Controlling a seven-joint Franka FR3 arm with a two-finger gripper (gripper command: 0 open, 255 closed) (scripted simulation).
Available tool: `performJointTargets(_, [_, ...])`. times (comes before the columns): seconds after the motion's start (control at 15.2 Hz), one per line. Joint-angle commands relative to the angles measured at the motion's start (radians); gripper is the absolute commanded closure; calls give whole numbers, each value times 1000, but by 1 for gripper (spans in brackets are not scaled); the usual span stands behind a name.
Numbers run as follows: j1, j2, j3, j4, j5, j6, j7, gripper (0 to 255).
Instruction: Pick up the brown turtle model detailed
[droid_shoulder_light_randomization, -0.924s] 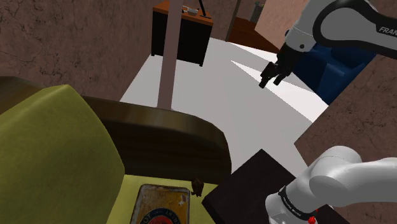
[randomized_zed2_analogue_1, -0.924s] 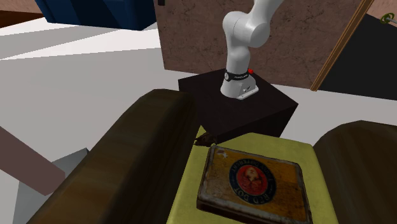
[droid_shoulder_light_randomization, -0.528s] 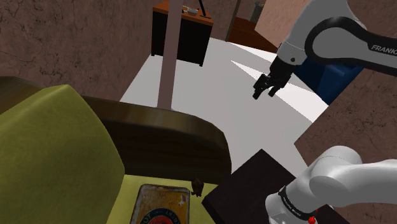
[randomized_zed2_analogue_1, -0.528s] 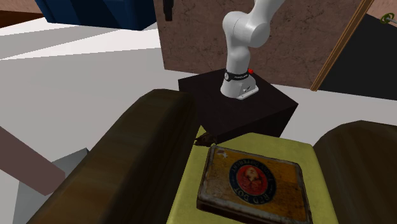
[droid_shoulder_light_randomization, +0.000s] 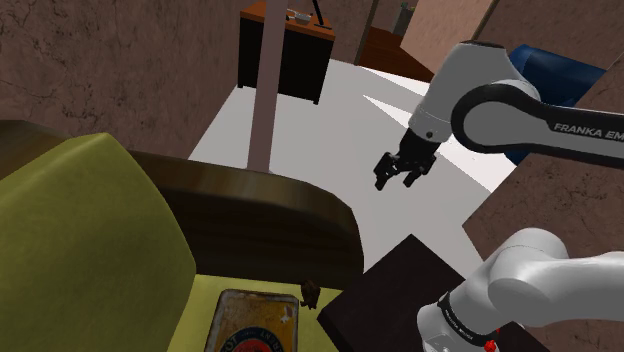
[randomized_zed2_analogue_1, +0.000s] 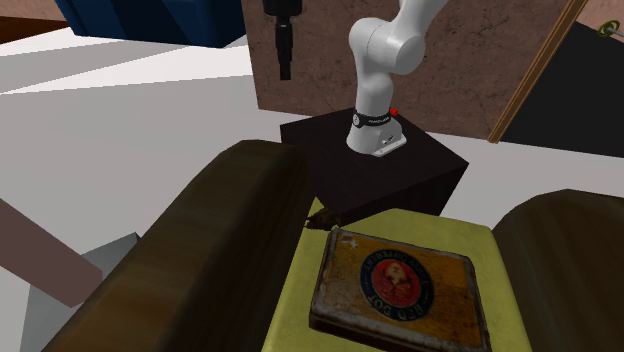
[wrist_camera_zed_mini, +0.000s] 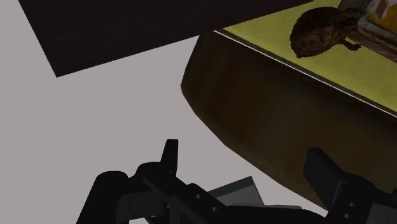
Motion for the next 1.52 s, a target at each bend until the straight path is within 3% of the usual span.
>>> performJointTargets(0.0, [16,7,39,-48,39,47,60,0])
performJointTargets(0.46, [76,99,177,-143,180,216,251,0])
performJointTargets(0.99, [128,341,351,-157,324,467,465,0])
performJointTargets(1.25, [127,509,441,-124,353,607,580,0])
performJointTargets(1.45, [113,651,505,-84,330,714,685,0])
